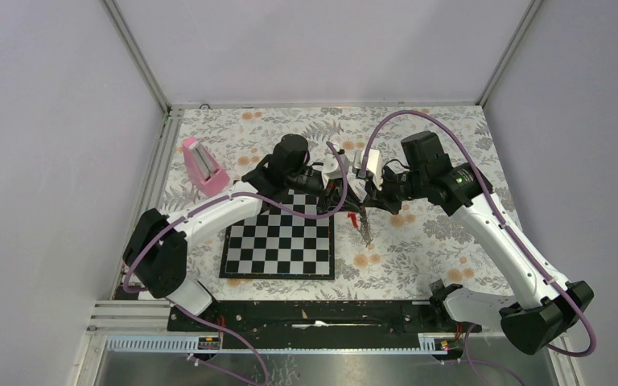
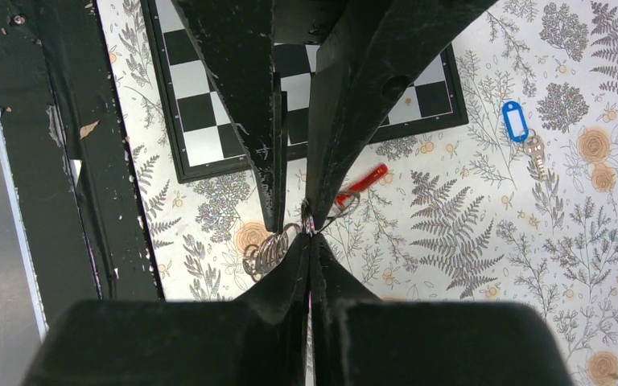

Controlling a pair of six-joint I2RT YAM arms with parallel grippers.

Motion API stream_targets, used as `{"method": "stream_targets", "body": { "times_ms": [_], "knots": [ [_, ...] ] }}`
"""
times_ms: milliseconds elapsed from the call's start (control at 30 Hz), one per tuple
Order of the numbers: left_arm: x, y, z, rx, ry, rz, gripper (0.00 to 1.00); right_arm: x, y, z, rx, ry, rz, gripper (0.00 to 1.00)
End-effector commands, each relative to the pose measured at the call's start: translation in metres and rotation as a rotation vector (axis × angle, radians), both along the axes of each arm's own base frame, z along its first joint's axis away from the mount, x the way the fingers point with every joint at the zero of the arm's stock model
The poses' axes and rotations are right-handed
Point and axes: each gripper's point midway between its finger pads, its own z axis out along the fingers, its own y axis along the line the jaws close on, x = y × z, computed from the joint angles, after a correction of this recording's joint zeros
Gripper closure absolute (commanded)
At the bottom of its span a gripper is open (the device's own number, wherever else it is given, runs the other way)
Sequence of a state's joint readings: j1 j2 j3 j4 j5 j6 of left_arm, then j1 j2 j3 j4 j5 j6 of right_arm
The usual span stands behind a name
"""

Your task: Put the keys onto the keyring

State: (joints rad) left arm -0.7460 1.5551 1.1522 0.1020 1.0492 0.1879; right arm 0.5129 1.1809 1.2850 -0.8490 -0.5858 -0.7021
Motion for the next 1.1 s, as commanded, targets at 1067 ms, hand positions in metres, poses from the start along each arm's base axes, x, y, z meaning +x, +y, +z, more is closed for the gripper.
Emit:
{"method": "stream_targets", "body": {
  "times_ms": [1067],
  "knots": [
    [0.005,-0.001,0.036,-0.111,0.02,0.055,1.0,0.001,-0.002,-0.001,0.012,-0.01,-0.056,0.76]
  ]
}}
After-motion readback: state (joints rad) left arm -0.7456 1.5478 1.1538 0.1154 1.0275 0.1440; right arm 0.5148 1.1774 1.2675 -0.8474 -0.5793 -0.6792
